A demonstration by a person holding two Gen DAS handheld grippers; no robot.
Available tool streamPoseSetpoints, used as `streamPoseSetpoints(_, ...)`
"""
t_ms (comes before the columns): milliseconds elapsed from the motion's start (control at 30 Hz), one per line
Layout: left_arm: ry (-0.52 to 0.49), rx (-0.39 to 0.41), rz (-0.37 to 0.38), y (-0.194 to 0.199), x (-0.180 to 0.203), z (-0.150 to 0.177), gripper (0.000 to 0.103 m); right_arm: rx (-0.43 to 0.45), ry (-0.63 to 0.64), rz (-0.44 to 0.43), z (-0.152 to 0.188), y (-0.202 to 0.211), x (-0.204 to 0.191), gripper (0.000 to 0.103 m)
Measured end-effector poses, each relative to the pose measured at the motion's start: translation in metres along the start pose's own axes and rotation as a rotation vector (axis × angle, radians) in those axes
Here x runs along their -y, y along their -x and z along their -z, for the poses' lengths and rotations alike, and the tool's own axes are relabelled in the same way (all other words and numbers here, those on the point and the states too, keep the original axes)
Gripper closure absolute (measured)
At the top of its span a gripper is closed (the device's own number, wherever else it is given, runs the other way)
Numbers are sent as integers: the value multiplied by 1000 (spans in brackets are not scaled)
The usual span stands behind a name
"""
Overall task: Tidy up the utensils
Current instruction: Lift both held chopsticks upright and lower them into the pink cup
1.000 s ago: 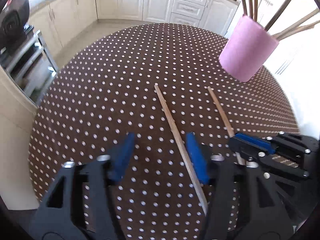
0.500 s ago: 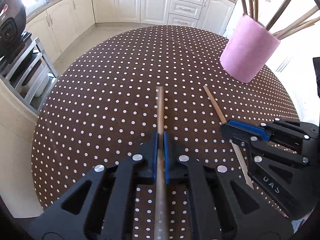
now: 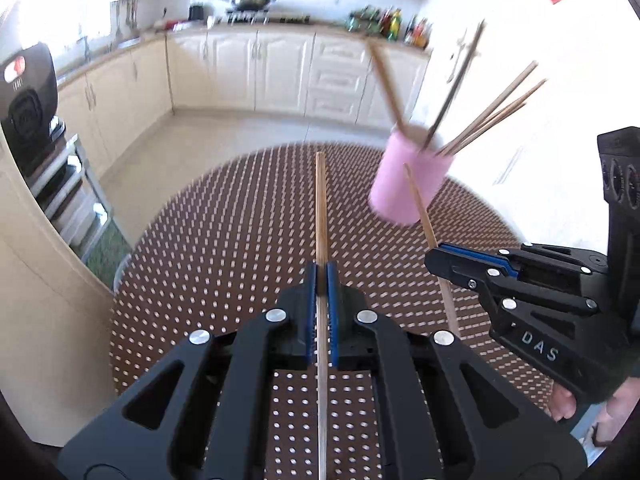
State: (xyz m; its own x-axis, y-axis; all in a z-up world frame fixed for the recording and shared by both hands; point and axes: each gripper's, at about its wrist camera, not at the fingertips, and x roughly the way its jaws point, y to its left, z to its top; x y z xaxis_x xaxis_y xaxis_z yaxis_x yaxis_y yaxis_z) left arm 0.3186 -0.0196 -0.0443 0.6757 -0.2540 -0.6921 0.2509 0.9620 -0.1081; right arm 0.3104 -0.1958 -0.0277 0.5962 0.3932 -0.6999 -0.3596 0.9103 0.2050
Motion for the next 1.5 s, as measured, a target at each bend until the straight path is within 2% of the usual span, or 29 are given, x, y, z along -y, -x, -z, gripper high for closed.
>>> streamPoseSetpoints(233, -69, 127, 30, 52, 24, 4, 98, 128, 22, -2, 2, 57, -1, 98)
streamPoseSetpoints(367, -96, 187, 39, 66, 37, 4, 98, 181, 38, 24, 2, 74, -4, 99)
streamPoseSetpoints(633, -115, 314, 75, 86, 60, -10, 98, 318, 22, 69, -5, 112, 18, 99)
streamPoseSetpoints(967, -77, 495, 122, 83, 76, -51, 98, 491, 3, 169, -18, 137, 45, 99)
streamPoseSetpoints(1133, -69, 575, 107, 77, 91, -73, 98, 600, -14, 205, -24, 146, 57, 99)
streamPoseSetpoints(1500, -72, 675, 36, 42, 118, -109, 98, 691, -8, 241, -43, 137, 78, 99)
